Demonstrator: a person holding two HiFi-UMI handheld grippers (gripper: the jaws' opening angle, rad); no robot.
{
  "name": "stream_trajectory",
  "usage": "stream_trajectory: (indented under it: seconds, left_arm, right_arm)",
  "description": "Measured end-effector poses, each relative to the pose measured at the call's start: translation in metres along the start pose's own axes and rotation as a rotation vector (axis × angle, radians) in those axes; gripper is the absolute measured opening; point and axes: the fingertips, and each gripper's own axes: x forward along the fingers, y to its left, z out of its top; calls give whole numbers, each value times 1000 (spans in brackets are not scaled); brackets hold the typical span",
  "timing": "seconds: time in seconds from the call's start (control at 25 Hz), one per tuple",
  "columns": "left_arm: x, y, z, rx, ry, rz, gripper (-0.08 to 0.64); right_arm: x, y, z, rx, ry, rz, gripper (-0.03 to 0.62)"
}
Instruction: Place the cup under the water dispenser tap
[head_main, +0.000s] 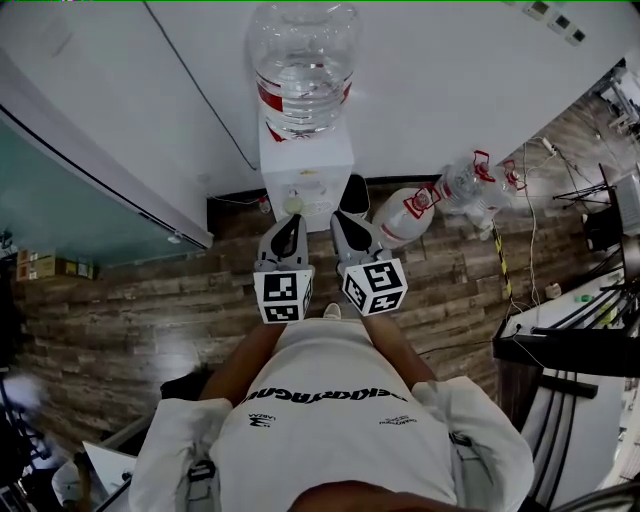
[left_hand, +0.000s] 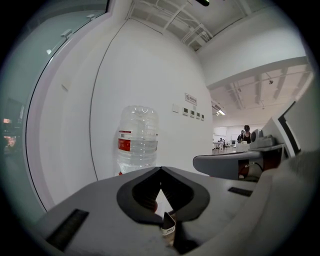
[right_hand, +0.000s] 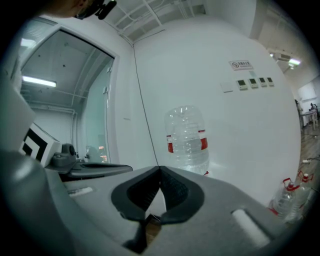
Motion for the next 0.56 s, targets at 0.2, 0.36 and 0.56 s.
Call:
stream_trajectory:
  seconds: [0.2,0.36,0.56]
  left_arm:
    - [-2,-1,-2,-2,-3,-1,-2]
    - [-2,-2,-2,-1,-5,0,-2]
    - [4,-2,-4,-3,-10,2,-2]
  right_arm:
    - [-1,-4,-4,7,1,-13,-2]
    - [1,-6,-3,5,-4,-15,-2]
    - [3,-11,-3,-1,-12,-16,-2]
